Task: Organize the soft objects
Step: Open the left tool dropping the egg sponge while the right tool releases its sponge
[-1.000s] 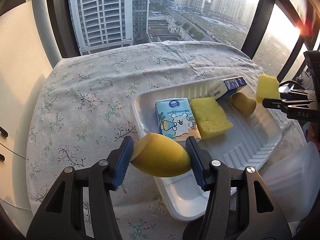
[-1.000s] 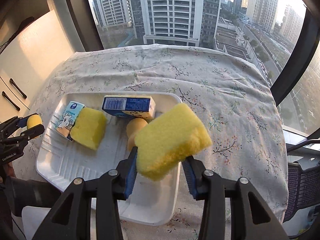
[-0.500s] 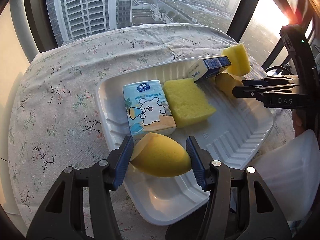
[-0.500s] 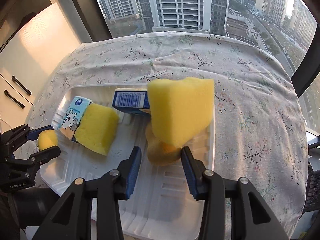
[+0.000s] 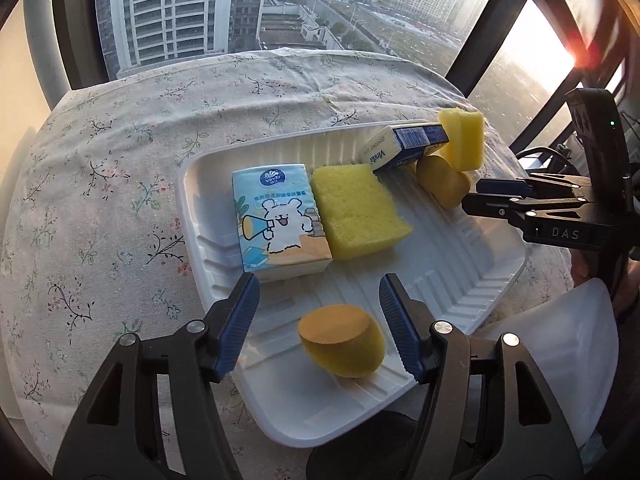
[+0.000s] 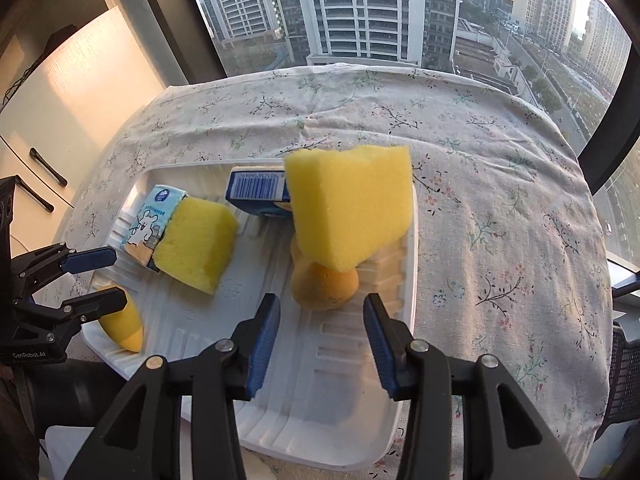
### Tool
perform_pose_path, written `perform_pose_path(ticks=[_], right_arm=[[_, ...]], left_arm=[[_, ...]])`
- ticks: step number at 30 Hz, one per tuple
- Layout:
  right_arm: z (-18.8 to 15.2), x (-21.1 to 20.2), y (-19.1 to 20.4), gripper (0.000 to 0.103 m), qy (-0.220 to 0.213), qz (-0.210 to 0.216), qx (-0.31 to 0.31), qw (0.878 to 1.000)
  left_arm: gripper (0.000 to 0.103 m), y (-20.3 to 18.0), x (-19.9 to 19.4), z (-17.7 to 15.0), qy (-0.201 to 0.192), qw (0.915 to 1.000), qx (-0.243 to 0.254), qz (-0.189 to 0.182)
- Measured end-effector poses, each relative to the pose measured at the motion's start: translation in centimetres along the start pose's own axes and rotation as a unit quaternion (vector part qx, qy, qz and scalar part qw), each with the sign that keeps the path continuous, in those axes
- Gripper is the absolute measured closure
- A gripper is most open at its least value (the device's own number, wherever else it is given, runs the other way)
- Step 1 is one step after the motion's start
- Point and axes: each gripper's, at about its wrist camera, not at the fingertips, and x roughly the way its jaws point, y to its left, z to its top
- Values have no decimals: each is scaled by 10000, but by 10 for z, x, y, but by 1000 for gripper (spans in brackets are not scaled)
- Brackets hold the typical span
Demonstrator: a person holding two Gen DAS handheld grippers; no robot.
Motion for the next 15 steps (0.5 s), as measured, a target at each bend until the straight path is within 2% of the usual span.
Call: perform_pose_path(ticks=[4,10,12,15], right_arm=[[-1,-9,0,50,-101,21,31,9999],[6,-23,4,46,-411,-90,-29,9991],[8,-27,7,46,-444,-260,-66,9987],[-1,-41,7,46,-600,-287,-84,9978]], left_arm=[[42,6,-9,1,-199,9996,-193,-45],[42,22,-34,-5,-690,9957,-613,-52],[42,28,-44,-11,-859,9933,-765,39],[42,36,-63,-26,-1121,9896,-860,270]])
